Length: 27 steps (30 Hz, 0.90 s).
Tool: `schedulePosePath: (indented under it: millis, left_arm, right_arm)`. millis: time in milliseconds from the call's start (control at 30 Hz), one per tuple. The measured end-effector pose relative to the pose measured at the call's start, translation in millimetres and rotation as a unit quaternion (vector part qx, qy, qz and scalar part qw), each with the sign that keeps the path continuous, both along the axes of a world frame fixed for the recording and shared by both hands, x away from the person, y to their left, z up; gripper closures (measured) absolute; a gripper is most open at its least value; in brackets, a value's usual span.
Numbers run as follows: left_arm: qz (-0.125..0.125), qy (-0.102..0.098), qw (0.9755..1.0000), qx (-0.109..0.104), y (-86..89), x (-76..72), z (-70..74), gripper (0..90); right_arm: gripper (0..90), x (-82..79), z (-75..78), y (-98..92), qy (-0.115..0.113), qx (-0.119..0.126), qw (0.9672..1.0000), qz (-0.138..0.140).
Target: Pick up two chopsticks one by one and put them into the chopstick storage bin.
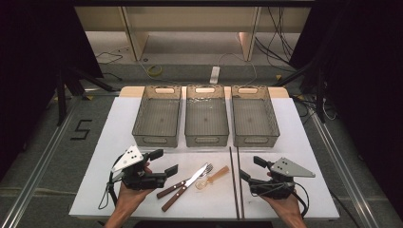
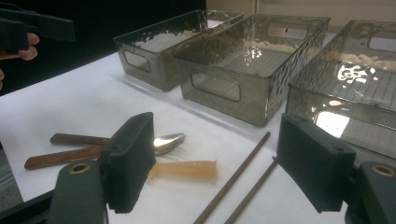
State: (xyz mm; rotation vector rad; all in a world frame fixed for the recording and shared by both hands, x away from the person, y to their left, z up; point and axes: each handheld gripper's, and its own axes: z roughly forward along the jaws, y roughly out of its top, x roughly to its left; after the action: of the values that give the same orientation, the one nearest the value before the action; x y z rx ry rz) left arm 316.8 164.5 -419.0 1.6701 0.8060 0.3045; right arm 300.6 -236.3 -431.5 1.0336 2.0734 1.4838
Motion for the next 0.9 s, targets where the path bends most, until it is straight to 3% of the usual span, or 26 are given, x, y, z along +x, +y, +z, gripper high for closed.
schedulePosePath:
  millis: [167, 367, 400, 467, 533, 567, 600, 633, 667, 700, 733, 800, 900]
  left_arm:
    - [0.001, 0.001, 1.0000, -0.001, 0.1, 0.3, -0.3, 17.7]
    - [0.003, 0.000, 1.0000, -0.002, 0.9, 1.1, -0.4, 17.7]
    - [0.004, 0.001, 1.0000, -0.003, 1.1, 1.3, -0.4, 17.7]
    - [0.005, 0.001, 1.0000, -0.003, 1.2, 1.7, -0.3, 17.7]
    - [0.006, 0.002, 1.0000, -0.003, 1.7, 1.8, 0.0, 17.7]
    - [0.006, 0.002, 1.0000, -0.003, 1.7, 1.8, 0.0, 17.7]
    - [0.006, 0.001, 1.0000, -0.004, 2.0, 1.8, 0.1, 17.7]
    - [0.006, 0.001, 1.0000, -0.004, 2.0, 1.8, 0.1, 17.7]
    - [0.006, -0.001, 1.0000, -0.003, 2.5, 1.8, 0.4, 17.7]
    - [0.006, -0.001, 1.0000, -0.003, 2.5, 1.8, 0.4, 17.7]
    - [0.006, -0.001, 1.0000, -0.003, 2.6, 1.6, 0.5, 17.7]
    - [0.006, -0.002, 1.0000, -0.003, 2.8, 1.5, 0.6, 17.7]
    - [0.006, -0.003, 1.0000, -0.003, 2.2, 1.4, 1.0, 17.6]
  right_arm:
    - [28.1, 0.5, 1.4, 2.9, 0.004, -0.016, 0.9999, -0.004]
    - [27.7, 6.6, 7.5, 8.1, 0.023, -0.055, 0.9982, -0.004]
    - [27.4, 10.8, 10.6, 12.9, 0.033, -0.089, 0.9954, 0.013]
    - [27.0, 13.8, 13.8, 20.0, 0.039, -0.124, 0.9912, 0.027]
    - [29.1, 15.4, 17.0, 27.8, 0.046, -0.153, 0.9865, 0.035]
    - [29.1, 15.4, 17.0, 27.8, 0.046, -0.153, 0.9865, 0.035]
    - [29.3, 19.8, 18.2, 35.6, 0.067, -0.199, 0.9773, 0.023]
    - [29.3, 22.5, 17.5, 38.4, 0.077, -0.218, 0.9727, 0.021]
    - [29.1, 25.4, 16.1, 40.9, 0.092, -0.231, 0.9683, 0.024]
    - [29.1, 25.4, 16.1, 40.9, 0.092, -0.231, 0.9683, 0.024]
    - [29.8, 30.2, 12.5, 44.1, 0.121, -0.253, 0.9597, 0.025]
    - [30.6, 34.4, 7.3, 46.5, 0.147, -0.278, 0.9487, 0.028]
    - [34.6, 40.5, -0.7, 48.2, 0.175, -0.304, 0.9359, 0.031]
